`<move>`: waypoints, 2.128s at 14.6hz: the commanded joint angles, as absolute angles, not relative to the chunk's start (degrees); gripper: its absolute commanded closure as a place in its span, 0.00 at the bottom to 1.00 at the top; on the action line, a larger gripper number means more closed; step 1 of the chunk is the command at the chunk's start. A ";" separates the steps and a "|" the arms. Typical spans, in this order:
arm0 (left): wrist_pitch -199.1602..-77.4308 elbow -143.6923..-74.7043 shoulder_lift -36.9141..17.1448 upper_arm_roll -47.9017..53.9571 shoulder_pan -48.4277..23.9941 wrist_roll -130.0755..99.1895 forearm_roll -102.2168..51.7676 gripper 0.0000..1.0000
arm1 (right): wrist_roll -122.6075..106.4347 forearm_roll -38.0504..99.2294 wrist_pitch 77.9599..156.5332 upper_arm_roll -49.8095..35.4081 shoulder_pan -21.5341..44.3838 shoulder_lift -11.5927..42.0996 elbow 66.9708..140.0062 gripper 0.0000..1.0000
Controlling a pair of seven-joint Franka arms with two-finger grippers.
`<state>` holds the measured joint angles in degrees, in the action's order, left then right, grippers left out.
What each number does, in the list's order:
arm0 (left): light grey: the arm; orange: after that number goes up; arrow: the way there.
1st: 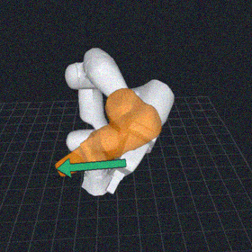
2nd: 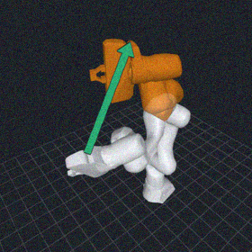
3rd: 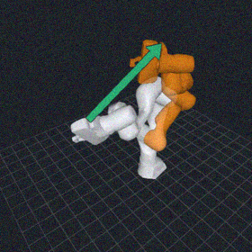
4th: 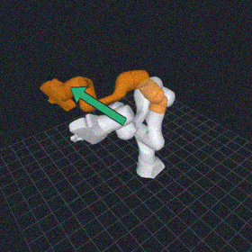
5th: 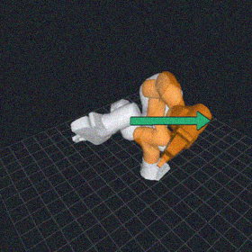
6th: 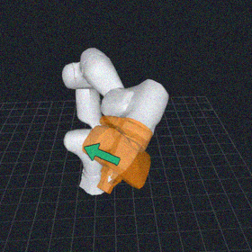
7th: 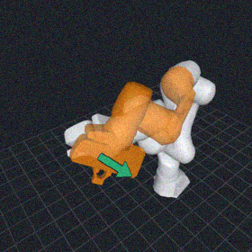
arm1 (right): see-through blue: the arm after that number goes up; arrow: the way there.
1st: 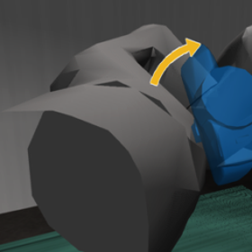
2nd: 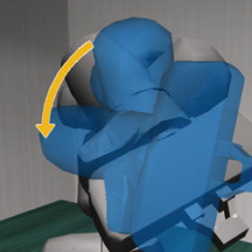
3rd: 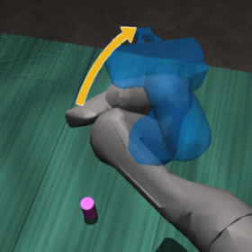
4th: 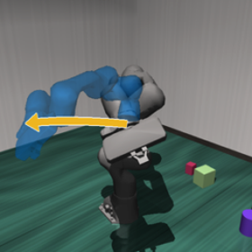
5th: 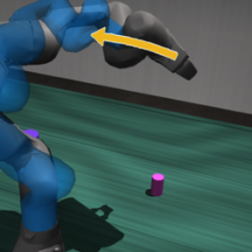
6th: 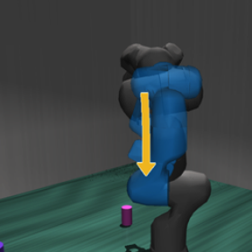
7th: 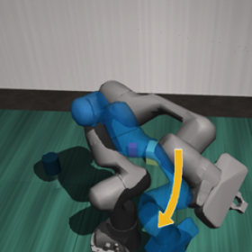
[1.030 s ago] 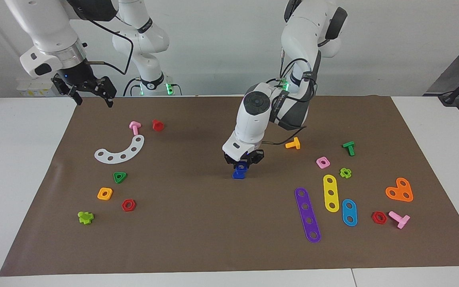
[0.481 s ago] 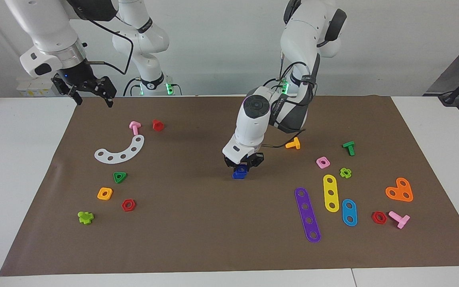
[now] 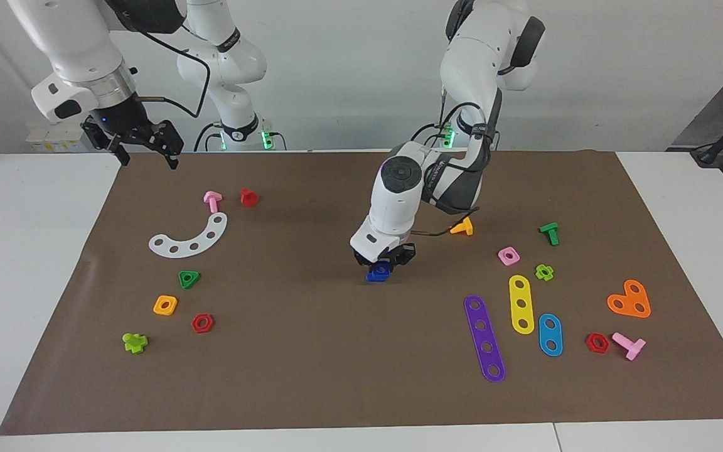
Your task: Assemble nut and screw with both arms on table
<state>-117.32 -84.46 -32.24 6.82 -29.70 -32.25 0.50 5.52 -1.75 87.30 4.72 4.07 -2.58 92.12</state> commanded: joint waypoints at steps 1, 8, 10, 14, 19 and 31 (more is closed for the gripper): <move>-118.48 -85.78 -31.90 6.15 -30.67 -33.05 1.49 0.76 | 4.22 -1.23 86.66 4.31 3.52 -3.52 92.64 0.00; -118.74 -86.31 -31.99 6.15 -31.02 -33.05 1.41 0.76 | 4.22 -1.32 86.66 4.31 3.52 -3.52 92.72 0.00; -119.44 -86.66 -32.08 6.07 -31.29 -33.13 1.41 0.77 | 4.22 -1.32 86.66 4.31 3.52 -3.52 92.64 0.00; -119.97 -87.10 -32.08 6.06 -31.29 -33.22 1.41 0.77 | 4.22 -1.23 86.66 4.31 3.52 -3.52 92.64 0.00; -121.99 -88.94 -31.99 5.98 -31.38 -33.31 1.49 0.78 | 4.22 -1.32 86.66 4.31 3.52 -3.52 92.72 0.00; -114.61 -84.38 -32.69 6.06 -31.20 -33.31 0.79 0.78 | 4.22 -1.32 86.66 4.31 3.52 -3.52 92.72 0.00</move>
<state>-116.13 -85.43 -31.68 6.94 -30.16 -32.29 0.66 5.52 -1.75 87.30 4.72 4.07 -2.58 92.12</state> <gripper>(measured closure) 0.529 0.000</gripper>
